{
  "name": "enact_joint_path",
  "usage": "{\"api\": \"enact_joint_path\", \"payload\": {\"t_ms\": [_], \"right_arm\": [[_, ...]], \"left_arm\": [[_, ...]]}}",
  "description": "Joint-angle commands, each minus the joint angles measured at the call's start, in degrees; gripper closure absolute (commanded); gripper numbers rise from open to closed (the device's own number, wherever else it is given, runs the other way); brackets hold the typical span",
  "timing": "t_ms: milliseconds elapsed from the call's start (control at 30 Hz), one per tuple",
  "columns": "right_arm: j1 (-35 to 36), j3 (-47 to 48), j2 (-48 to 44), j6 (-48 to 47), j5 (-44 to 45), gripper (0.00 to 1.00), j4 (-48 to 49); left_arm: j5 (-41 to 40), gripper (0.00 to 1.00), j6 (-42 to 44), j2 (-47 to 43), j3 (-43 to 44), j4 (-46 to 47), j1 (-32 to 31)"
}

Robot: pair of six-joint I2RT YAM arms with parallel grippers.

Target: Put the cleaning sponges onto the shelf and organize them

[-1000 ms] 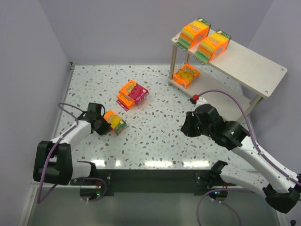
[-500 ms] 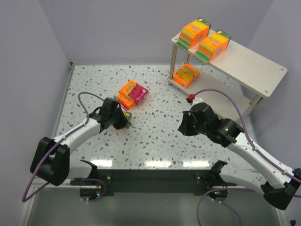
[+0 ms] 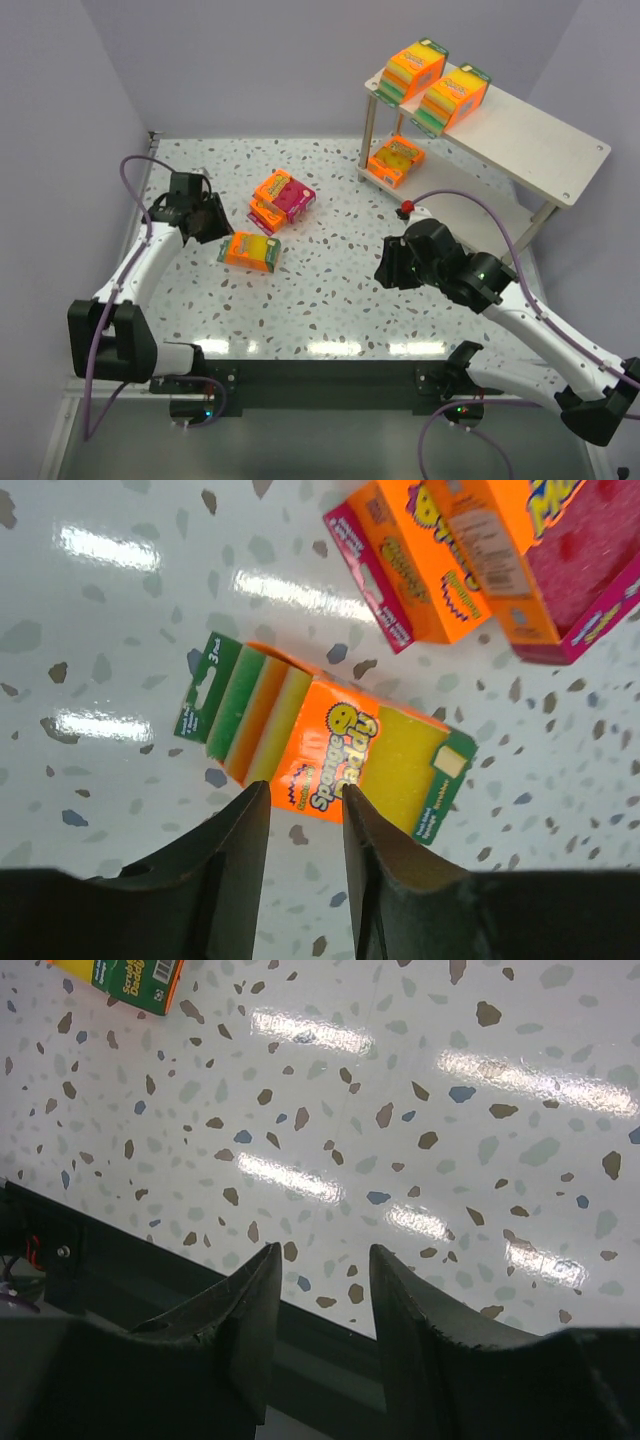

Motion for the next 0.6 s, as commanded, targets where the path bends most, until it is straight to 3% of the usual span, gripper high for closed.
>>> {"api": "enact_joint_path", "payload": {"t_ms": [0, 200, 567], "right_arm": [[-0.15, 1.02, 0.43, -0.64, -0.42, 0.55, 1.52], [-0.15, 1.19, -0.01, -0.82, 0.28, 0.54, 0.55], [-0.15, 0.67, -0.54, -0.56, 0.29, 0.53, 0.11]], "left_arm": [[2.68, 0.59, 9.30, 3.02, 2.41, -1.41, 0.23], [3.05, 0.56, 15.98, 6.70, 3.29, 1.15, 1.19], [9.54, 0.59, 22.67, 8.91, -4.88, 8.42, 2.25]]}}
